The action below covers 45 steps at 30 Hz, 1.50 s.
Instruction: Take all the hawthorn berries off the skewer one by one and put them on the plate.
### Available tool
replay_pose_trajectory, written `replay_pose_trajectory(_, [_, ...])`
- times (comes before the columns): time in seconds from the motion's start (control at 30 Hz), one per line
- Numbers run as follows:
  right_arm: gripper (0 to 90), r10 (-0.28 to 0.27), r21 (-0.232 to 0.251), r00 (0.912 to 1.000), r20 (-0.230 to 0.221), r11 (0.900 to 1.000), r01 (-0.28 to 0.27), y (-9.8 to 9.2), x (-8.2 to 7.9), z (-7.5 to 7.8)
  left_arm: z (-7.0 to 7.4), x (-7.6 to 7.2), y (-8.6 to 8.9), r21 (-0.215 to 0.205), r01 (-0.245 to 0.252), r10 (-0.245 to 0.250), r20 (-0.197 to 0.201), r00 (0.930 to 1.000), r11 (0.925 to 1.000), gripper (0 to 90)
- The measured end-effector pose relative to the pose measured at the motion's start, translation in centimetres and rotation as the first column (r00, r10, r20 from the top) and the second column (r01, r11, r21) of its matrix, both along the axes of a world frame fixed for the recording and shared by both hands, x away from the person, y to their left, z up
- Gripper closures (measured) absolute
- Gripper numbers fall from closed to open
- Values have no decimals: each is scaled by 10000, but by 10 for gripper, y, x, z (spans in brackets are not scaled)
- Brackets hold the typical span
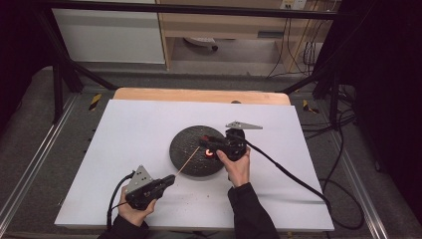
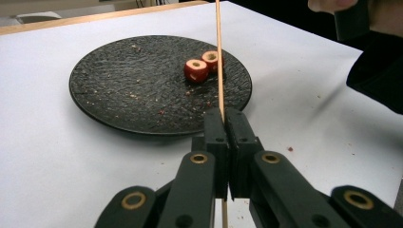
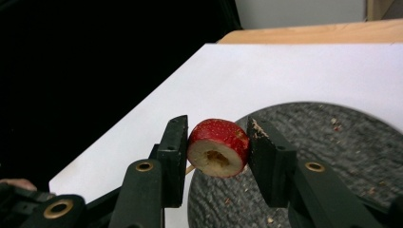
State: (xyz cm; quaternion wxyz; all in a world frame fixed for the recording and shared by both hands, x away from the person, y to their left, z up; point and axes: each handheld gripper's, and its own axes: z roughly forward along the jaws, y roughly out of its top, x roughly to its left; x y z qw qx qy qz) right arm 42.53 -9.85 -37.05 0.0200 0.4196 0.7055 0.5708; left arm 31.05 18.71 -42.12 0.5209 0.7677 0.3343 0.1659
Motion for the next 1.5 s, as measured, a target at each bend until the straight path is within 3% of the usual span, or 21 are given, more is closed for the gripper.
replay_pose_trajectory(0.43, [610, -1046, 12, 9931, 530, 9945, 1047, -20, 14, 20, 0, 1, 6, -27, -113, 113, -71, 9999, 9999, 884])
replay_pose_trajectory(0.6, [610, -1112, -161, 9919, 619, 9935, 1124, -25, 12, 21, 3, 3, 15, -199, -368, 367, -47, 9993, 9991, 884])
replay_pose_trajectory(0.73, [610, -976, -363, 9939, 510, 9944, 995, -22, 9, 11, 4, 5, 20, -302, -540, 536, -131, 9985, 9981, 884])
replay_pose_trajectory(1.0, [609, -366, -934, 9993, 75, 9949, 372, 3, 0, -24, 3, 8, 22, -256, -676, 671, -193, 9976, 9974, 884])
replay_pose_trajectory(1.23, [609, -88, -1559, 9987, -494, 9878, 10, 20, -4, -56, 2, 9, 23, -216, -724, 719, -246, 9971, 9971, 884])
replay_pose_trajectory(1.5, [608, 68, -2104, 9977, -670, 9774, -208, 27, -5, -74, 1, 10, 23, -207, -715, 708, -302, 9970, 9972, 884])
